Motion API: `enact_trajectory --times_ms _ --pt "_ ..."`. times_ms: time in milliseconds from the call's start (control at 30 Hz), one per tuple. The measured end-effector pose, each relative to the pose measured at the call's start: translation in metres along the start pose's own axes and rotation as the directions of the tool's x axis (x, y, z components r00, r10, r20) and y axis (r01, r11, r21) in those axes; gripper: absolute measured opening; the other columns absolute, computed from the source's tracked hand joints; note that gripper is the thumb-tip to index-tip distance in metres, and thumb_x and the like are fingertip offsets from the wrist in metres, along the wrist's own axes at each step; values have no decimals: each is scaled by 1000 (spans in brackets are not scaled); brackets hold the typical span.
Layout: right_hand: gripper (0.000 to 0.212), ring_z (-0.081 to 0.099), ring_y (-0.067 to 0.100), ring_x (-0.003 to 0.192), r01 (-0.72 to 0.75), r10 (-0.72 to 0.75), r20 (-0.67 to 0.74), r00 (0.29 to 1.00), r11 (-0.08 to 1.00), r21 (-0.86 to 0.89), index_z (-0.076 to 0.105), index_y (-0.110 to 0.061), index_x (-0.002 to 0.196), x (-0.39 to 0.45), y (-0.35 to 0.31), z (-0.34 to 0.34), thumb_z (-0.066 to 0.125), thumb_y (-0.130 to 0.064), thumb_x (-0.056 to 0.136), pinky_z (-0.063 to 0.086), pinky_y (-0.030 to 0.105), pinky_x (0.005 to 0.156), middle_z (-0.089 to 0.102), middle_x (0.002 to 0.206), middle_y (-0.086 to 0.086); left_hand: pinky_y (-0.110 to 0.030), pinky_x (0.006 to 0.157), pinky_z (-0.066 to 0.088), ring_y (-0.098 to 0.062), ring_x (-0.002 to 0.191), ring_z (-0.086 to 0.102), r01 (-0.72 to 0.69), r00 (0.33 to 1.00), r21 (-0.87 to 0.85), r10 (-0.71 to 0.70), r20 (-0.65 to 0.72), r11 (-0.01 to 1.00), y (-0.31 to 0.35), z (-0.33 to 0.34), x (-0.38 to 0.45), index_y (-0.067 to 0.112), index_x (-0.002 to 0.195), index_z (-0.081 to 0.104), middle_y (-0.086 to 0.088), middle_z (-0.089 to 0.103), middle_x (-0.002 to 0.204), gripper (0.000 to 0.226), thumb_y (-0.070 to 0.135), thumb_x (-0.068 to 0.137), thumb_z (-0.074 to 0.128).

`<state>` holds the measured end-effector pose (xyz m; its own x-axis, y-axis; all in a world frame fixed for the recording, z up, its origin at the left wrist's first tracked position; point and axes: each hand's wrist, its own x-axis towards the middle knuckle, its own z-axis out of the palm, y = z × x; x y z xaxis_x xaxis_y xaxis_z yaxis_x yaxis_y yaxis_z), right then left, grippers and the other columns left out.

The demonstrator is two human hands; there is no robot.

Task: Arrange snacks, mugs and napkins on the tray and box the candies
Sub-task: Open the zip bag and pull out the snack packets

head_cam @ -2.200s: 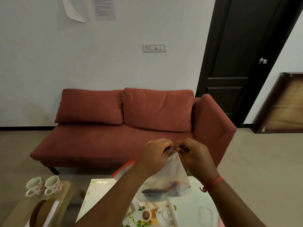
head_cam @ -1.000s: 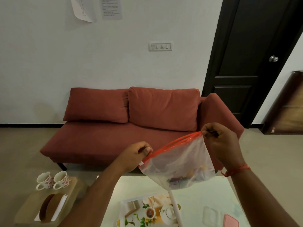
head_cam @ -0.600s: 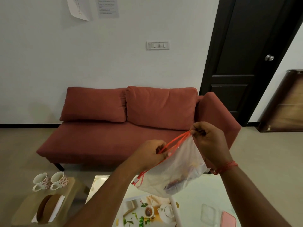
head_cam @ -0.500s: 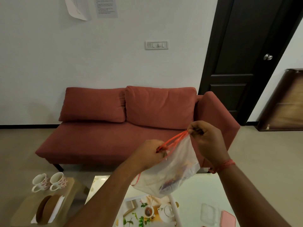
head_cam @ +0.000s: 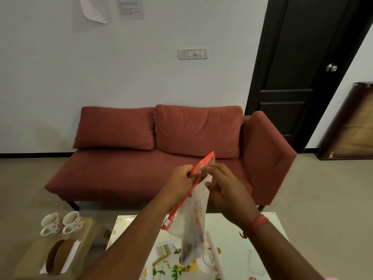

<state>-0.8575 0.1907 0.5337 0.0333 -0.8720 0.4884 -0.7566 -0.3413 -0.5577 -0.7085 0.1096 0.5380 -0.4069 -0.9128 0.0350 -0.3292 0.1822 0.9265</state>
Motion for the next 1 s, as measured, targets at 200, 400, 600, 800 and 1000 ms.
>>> enact_trajectory --times_ms 200,400,600,800,1000 --pt "47 60 7 70 -42 49 133 990 998 -54 45 -39 129 -1 1 9 63 -19 90 56 33 64 38 132 -21 -26 52 44 -9 53 48 112 987 -131 -95 130 985 -8 1 -9 12 97 67 2 55 63 21 19 101 47" --pt "35 60 5 85 0 14 124 992 994 -110 52 -34 120 5 7 11 65 -22 90 56 27 69 34 142 -16 -26 56 44 -6 59 48 38 991 -54 -30 133 998 -10 -1 -10 19 81 60 6 55 66 18 31 93 63" --pt "17 62 10 90 -52 55 53 997 997 -48 59 -24 101 7 13 13 63 -13 89 56 34 75 44 134 -10 -22 50 40 -6 52 41 3 998 -72 2 67 997 -3 -4 -11 17 77 50 5 48 61 39 53 85 65" --pt "30 62 10 87 77 -67 86 994 990 -116 56 -23 113 2 9 9 68 -16 87 55 27 69 40 141 -11 -25 53 43 -7 54 45 -11 999 -91 16 52 996 -2 -4 -10 8 87 57 6 50 59 36 43 97 53" --pt "43 64 9 82 42 -13 208 978 990 -132 42 -31 125 1 8 10 65 -26 90 55 33 69 55 117 -13 -27 52 40 -10 51 42 -17 1000 -121 16 -9 993 5 -5 -6 15 78 55 5 46 55 30 36 99 54"
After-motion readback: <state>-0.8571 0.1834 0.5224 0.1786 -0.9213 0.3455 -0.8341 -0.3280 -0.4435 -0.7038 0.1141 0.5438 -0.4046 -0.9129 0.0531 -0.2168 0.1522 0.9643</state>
